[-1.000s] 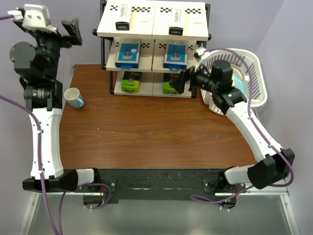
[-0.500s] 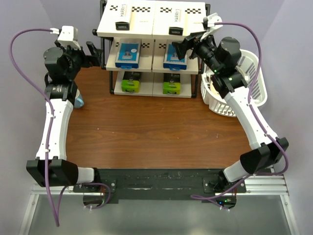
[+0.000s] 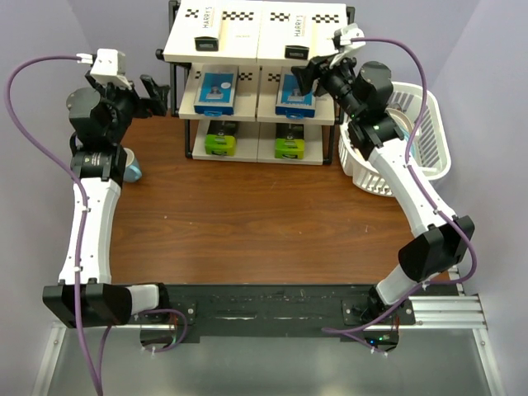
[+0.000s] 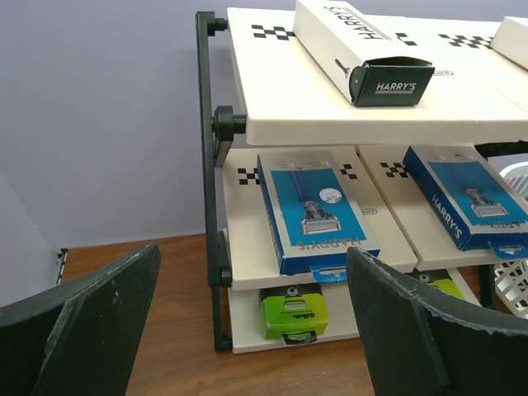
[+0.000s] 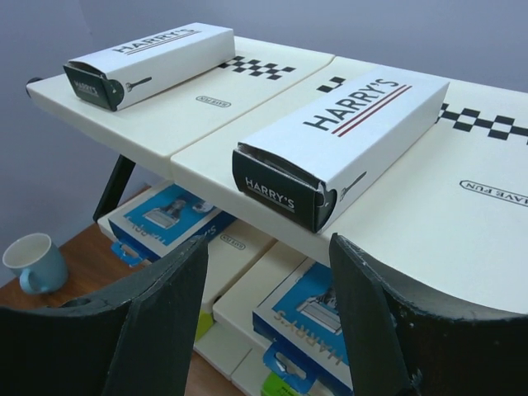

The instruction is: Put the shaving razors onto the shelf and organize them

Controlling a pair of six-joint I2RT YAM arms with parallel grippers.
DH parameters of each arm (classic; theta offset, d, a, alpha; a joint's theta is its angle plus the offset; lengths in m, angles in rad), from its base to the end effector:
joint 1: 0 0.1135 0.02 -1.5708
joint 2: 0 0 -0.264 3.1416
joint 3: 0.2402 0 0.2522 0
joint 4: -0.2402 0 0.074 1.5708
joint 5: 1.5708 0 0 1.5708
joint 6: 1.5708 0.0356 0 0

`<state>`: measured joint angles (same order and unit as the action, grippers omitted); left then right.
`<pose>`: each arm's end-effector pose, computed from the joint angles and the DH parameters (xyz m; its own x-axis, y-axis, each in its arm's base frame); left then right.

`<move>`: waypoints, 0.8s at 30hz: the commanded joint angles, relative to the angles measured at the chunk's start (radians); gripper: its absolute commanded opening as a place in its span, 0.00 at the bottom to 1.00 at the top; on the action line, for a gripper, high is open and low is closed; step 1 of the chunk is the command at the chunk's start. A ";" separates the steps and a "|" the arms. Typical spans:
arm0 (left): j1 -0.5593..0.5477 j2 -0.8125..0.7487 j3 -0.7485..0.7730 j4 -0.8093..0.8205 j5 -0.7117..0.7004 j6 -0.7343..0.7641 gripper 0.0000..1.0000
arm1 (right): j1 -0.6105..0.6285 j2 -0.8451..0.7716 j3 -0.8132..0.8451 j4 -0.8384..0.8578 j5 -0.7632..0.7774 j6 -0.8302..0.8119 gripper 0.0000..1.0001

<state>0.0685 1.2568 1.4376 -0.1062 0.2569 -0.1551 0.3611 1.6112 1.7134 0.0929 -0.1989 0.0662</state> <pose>0.2767 0.0099 0.4757 0.0446 -0.1467 -0.9882 0.1958 0.9713 -0.1353 0.3484 0.1391 0.4831 0.1461 0.1245 -0.9814 -0.5385 0.8422 0.0267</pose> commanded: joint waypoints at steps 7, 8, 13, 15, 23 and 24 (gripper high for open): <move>0.014 -0.002 -0.005 0.049 0.022 -0.026 1.00 | -0.008 0.015 0.051 0.080 0.085 0.006 0.63; 0.016 -0.002 -0.006 0.053 0.024 -0.029 1.00 | -0.008 0.021 0.055 0.080 0.088 0.004 0.63; 0.016 0.000 -0.013 0.057 0.028 -0.037 1.00 | -0.010 0.038 0.064 0.085 0.110 -0.005 0.64; 0.017 -0.002 -0.017 0.057 0.028 -0.040 1.00 | -0.014 0.050 0.072 0.087 0.115 -0.005 0.64; 0.024 -0.002 -0.031 0.065 0.031 -0.052 1.00 | -0.021 0.085 0.101 0.087 0.144 -0.002 0.66; 0.025 -0.002 -0.032 0.066 0.033 -0.052 1.00 | -0.021 0.088 0.101 0.087 0.145 -0.005 0.66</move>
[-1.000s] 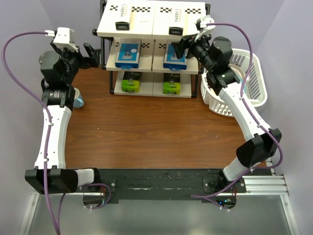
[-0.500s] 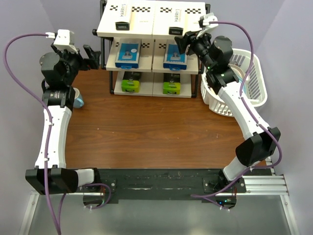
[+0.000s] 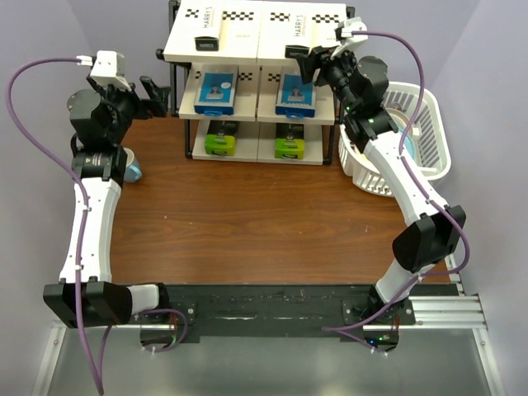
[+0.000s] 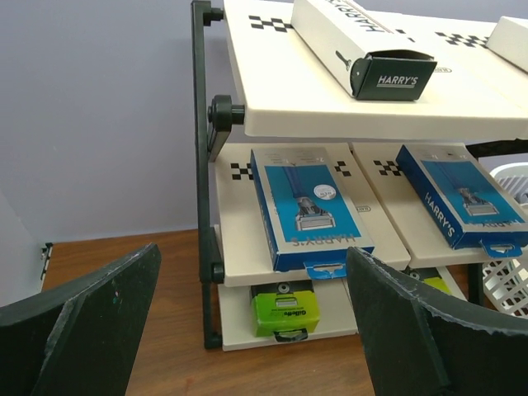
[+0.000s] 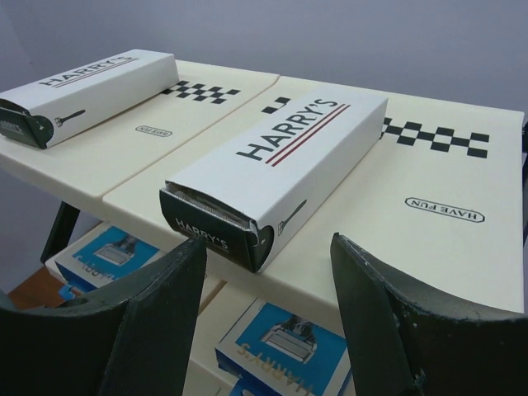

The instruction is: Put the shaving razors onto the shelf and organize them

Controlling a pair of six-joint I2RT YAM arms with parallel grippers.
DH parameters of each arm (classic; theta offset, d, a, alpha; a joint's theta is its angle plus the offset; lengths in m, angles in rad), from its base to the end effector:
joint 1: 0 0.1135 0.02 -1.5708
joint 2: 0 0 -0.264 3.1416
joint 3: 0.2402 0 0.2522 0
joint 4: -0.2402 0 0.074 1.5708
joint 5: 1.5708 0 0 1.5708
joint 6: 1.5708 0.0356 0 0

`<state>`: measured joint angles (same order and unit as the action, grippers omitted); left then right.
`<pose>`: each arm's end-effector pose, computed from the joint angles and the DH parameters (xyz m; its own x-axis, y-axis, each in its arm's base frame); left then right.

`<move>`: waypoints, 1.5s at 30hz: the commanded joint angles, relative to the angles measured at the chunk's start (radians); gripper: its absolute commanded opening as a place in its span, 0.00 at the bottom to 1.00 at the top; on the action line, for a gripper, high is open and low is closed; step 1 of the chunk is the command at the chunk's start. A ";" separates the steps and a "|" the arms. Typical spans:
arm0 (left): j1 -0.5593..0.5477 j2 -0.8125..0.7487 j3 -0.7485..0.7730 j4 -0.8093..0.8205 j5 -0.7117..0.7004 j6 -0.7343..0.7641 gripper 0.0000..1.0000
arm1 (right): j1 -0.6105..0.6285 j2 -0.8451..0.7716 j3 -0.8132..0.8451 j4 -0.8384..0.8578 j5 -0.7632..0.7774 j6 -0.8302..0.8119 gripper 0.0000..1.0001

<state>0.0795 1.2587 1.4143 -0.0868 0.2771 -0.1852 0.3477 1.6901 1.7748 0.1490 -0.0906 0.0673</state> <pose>0.2795 0.0125 0.4694 0.0313 -0.1752 -0.9840 0.2050 0.9647 -0.1652 0.3721 0.1383 0.4815 0.1888 0.1397 -0.9720 -0.4358 0.8990 0.0445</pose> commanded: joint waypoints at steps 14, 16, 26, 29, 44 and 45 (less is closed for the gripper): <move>0.017 0.008 -0.020 0.064 0.020 -0.043 1.00 | -0.009 0.057 0.061 0.038 0.052 -0.038 0.69; 0.019 0.010 -0.021 0.064 0.019 -0.043 1.00 | -0.010 0.059 0.060 0.040 0.051 -0.044 0.69; 0.020 0.002 -0.037 0.073 0.020 -0.046 1.00 | -0.013 -0.069 0.022 0.034 0.058 -0.132 0.85; 0.020 -0.010 -0.051 0.073 0.028 -0.045 1.00 | -0.013 -0.159 -0.038 -0.011 0.086 -0.135 0.99; 0.019 -0.114 -0.307 0.183 0.218 -0.037 1.00 | 0.007 -0.343 -0.365 -0.817 -0.200 -0.167 0.99; 0.017 -0.126 -0.331 0.183 0.227 -0.028 1.00 | 0.007 -0.365 -0.386 -0.836 -0.152 -0.150 0.99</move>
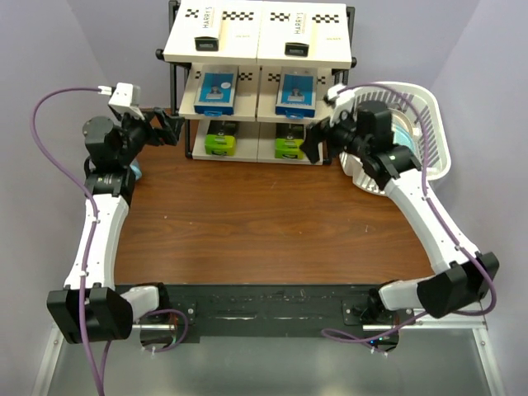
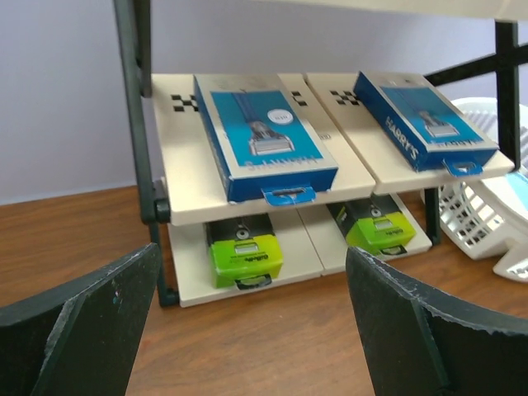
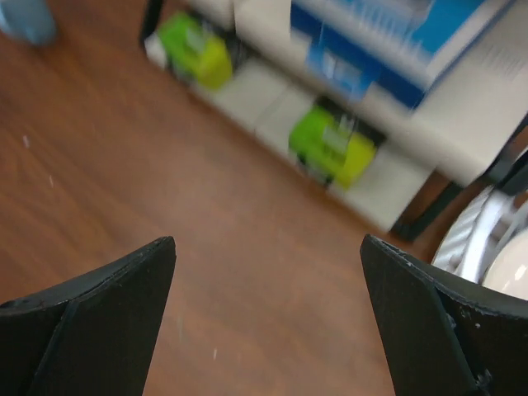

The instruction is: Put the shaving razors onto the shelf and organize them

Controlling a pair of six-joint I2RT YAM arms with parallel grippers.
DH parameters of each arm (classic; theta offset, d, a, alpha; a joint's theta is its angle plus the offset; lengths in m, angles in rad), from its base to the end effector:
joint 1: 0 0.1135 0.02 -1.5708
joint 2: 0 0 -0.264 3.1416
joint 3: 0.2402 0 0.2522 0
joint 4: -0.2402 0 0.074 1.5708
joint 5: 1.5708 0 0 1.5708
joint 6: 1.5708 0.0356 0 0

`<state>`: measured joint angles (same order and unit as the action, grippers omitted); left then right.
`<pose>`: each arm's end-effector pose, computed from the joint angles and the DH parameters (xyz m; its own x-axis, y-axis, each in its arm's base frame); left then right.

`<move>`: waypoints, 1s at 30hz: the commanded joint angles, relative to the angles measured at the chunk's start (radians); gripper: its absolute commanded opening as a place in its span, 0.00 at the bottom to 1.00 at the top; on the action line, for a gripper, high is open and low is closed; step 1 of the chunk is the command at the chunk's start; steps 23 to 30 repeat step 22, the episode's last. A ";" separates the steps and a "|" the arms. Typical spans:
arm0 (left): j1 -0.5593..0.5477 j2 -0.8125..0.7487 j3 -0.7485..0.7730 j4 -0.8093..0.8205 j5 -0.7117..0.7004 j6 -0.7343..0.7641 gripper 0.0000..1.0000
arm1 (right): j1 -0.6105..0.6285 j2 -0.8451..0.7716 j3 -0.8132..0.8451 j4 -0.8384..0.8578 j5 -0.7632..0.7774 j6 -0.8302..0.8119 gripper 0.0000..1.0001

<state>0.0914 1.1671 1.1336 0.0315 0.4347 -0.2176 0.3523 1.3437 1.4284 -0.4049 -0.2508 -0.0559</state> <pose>0.2697 0.0097 0.4078 -0.0746 -0.2035 -0.9762 0.3282 0.9194 -0.2167 0.2809 0.1127 0.4171 -0.2639 -0.1547 -0.9521 -0.5710 0.8206 0.0250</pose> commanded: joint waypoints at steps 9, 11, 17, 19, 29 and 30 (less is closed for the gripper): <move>0.005 -0.070 -0.150 -0.082 -0.189 0.152 1.00 | 0.004 -0.233 -0.157 -0.339 0.236 0.050 0.99; 0.007 -0.078 -0.161 -0.099 -0.179 0.191 1.00 | 0.004 -0.229 -0.116 -0.418 0.220 0.057 0.99; 0.007 -0.073 -0.147 -0.124 -0.134 0.213 1.00 | 0.004 -0.212 0.006 -0.499 0.260 0.091 0.99; 0.008 -0.067 -0.137 -0.128 -0.113 0.213 1.00 | 0.004 -0.221 -0.008 -0.485 0.254 0.078 0.99; 0.008 -0.057 -0.120 -0.139 -0.076 0.213 1.00 | 0.002 -0.222 -0.029 -0.468 0.254 0.073 0.99; 0.008 -0.057 -0.120 -0.139 -0.076 0.213 1.00 | 0.002 -0.222 -0.029 -0.468 0.254 0.073 0.99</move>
